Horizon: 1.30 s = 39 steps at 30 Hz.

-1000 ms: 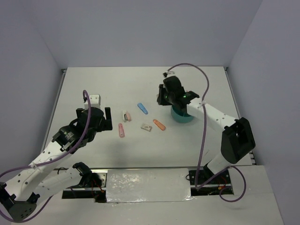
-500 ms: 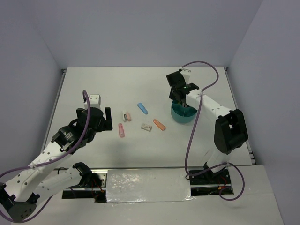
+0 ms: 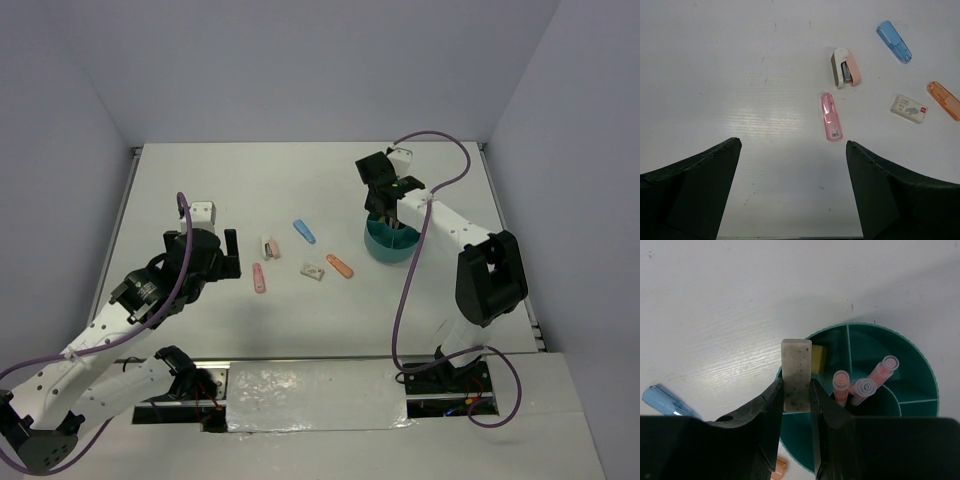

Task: Sort the stationery into containers
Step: Place the stationery in the storage box, then pick up the stationery from the center of the board.

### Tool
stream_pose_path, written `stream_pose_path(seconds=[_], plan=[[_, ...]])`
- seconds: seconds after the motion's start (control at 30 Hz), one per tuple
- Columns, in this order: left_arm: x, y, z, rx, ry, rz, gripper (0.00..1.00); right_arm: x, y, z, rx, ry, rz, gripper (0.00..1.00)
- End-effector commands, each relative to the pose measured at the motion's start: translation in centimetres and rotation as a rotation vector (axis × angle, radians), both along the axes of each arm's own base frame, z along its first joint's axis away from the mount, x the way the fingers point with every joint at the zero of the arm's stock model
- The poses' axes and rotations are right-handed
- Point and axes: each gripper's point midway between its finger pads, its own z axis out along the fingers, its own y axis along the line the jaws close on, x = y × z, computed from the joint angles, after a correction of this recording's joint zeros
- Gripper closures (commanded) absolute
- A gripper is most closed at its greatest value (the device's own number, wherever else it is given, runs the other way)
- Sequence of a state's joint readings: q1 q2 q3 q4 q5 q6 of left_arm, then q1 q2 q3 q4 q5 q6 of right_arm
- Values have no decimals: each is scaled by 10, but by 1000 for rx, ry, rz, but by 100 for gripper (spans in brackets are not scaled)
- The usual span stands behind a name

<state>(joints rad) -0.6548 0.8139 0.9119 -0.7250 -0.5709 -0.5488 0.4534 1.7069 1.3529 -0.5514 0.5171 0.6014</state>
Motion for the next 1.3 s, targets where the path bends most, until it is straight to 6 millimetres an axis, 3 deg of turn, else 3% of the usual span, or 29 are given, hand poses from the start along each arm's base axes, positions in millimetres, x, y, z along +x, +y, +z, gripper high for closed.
stream_pose_path(seconds=[0.0,0.27,0.5,0.6,0.63,0.67,0.73,0.8,0.9,1.03,1.13,1.27], plan=[[6,-3,19,-26,-59,-10,1,8,-2,14,5,-42,-30,68],[7,-3,19,-25,-58,-8,1,6,-2,10,9,-33,-31,56],[7,-3,18,-20,-54,-9,1,8,7,17,40,-54,7,54],[8,-2,17,-19,-53,0,1,9,48,40,74,-128,240,50],[8,0,16,-12,-51,16,1,0,78,53,69,-167,406,47],[8,3,16,-6,-49,31,1,-8,97,59,104,-176,468,46],[8,9,17,-5,-50,74,1,-22,123,60,39,-163,654,44],[7,19,17,19,-48,127,1,-46,143,37,-26,-68,790,44],[7,28,19,17,-54,179,1,-70,149,-3,-72,58,895,44],[8,22,17,12,-50,139,1,-95,134,-51,-97,213,918,46],[9,21,16,18,-44,130,1,-111,136,-64,-51,237,963,46],[10,16,15,9,-41,104,1,-137,171,-61,19,162,1156,44]])
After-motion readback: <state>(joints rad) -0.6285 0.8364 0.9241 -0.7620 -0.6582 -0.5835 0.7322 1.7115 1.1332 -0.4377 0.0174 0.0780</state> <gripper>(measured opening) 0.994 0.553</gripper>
